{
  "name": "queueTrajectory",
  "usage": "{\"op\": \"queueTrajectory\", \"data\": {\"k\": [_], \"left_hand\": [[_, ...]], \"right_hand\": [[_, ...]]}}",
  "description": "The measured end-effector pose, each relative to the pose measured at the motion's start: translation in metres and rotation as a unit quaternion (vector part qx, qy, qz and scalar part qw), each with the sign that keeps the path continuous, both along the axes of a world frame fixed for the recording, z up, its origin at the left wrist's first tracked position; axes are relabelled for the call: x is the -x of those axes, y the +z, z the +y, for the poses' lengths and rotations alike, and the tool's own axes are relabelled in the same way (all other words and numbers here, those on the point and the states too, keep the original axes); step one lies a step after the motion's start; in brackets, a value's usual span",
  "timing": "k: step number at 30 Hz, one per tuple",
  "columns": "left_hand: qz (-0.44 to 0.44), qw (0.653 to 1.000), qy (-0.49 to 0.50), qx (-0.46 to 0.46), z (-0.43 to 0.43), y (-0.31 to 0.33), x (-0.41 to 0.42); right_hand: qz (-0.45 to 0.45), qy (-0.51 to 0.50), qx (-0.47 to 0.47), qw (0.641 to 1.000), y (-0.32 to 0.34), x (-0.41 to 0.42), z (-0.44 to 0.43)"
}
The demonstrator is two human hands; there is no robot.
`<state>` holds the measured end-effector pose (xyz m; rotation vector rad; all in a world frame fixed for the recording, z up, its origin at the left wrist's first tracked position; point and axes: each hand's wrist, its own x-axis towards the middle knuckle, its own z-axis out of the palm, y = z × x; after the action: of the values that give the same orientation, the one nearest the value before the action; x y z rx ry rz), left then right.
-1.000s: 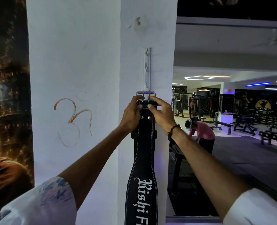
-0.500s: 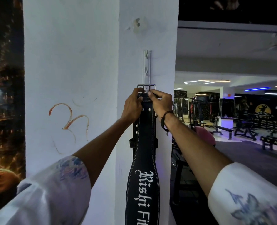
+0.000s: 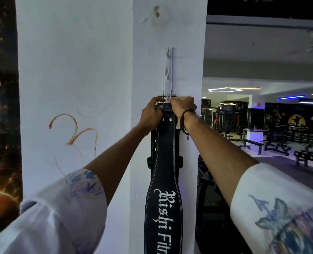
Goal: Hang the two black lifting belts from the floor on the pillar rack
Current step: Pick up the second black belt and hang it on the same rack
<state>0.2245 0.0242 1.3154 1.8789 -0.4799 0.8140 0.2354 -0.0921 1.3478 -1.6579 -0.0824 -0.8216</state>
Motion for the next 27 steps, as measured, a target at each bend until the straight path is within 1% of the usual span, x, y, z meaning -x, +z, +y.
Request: {"op": "queueTrajectory", "data": {"k": [2,4,8,10,13,15,19,25,27], "left_hand": [[0.038,0.999,-0.011,0.006,0.000,-0.002,0.005],[0.055,0.998,-0.012,0.018,-0.001,-0.004,0.008],[0.027,0.999,0.017,0.038,-0.008,-0.004,0.011],[0.014,0.998,0.056,0.033,-0.013,-0.004,0.010],[0.023,0.989,0.145,0.031,-0.017,0.000,0.004],[0.028,0.983,0.179,0.029,-0.016,0.005,0.002],[0.022,0.978,0.209,0.009,-0.013,0.014,0.004],[0.021,0.975,0.217,-0.032,-0.009,0.020,0.005],[0.025,0.977,0.207,-0.030,-0.009,0.016,0.009]], "right_hand": [[0.026,-0.010,0.017,0.999,-0.002,0.003,0.002],[0.036,-0.020,0.026,0.999,-0.003,0.005,0.002],[0.036,-0.025,0.032,0.999,0.000,0.000,-0.003],[0.033,-0.044,0.051,0.997,0.000,-0.002,-0.003],[0.014,-0.095,0.109,0.989,-0.001,-0.003,0.000],[0.010,-0.104,0.132,0.986,-0.001,0.000,0.000],[0.017,-0.091,0.140,0.986,0.000,0.002,-0.003],[0.023,-0.067,0.130,0.989,0.002,0.007,-0.006],[0.027,-0.062,0.135,0.989,0.000,0.011,-0.008]]}}
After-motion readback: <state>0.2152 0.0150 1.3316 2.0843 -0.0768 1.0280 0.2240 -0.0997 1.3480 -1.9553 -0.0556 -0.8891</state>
